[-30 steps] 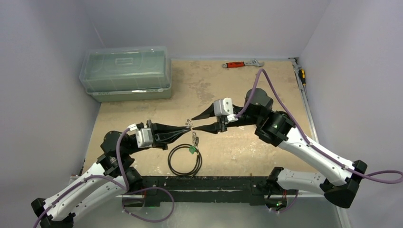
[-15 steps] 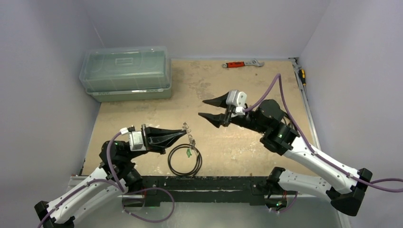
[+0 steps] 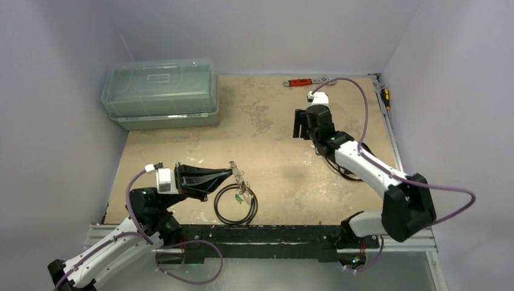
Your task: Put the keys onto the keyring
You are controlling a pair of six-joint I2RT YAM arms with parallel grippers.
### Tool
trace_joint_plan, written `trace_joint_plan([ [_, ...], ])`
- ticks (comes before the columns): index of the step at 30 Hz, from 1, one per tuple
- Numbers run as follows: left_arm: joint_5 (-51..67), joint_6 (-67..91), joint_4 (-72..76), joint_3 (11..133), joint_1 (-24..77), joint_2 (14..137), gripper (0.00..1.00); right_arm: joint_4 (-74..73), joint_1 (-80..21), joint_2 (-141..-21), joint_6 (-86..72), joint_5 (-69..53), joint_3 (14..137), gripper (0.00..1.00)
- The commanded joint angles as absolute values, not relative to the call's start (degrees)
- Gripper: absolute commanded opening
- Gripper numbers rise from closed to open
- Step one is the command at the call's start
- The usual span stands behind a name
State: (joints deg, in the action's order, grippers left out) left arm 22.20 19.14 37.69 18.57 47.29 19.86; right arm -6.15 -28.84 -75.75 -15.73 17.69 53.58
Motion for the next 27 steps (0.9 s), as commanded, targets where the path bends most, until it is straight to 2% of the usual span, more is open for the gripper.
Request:
trace_joint_plan([
  [1,19.6,22.3,41.5,18.6,47.3,18.8,0.0,-11.4,-27.4,-79.8,-27.0,22.4,55.8,0.71],
  [5,19.1,21.7,39.3,19.4,47.4,18.1,0.0,-10.6,-25.8,-84.8,-30.4,23.8,54.3,0.7],
  [10,19.5,21.8,39.4,19.6,47.4,19.1,0.0,-11.0,-21.7,-90.1,-34.8,24.3,55.4,0.63],
  [15,20.0,21.8,39.1,19.9,47.3,19.9,0.0,-16.1,-21.1,-92.3,-43.9,27.6,57.4,0.63],
  [21,20.3,21.7,38.8,20.1,47.4,20.1,0.0,-15.4,-20.0,-93.2,-48.0,28.2,57.1,0.63],
  [27,20.4,21.5,38.0,20.5,47.4,20.0,0.0,-14.5,-18.3,-97.8,-48.3,28.3,58.4,0.55],
])
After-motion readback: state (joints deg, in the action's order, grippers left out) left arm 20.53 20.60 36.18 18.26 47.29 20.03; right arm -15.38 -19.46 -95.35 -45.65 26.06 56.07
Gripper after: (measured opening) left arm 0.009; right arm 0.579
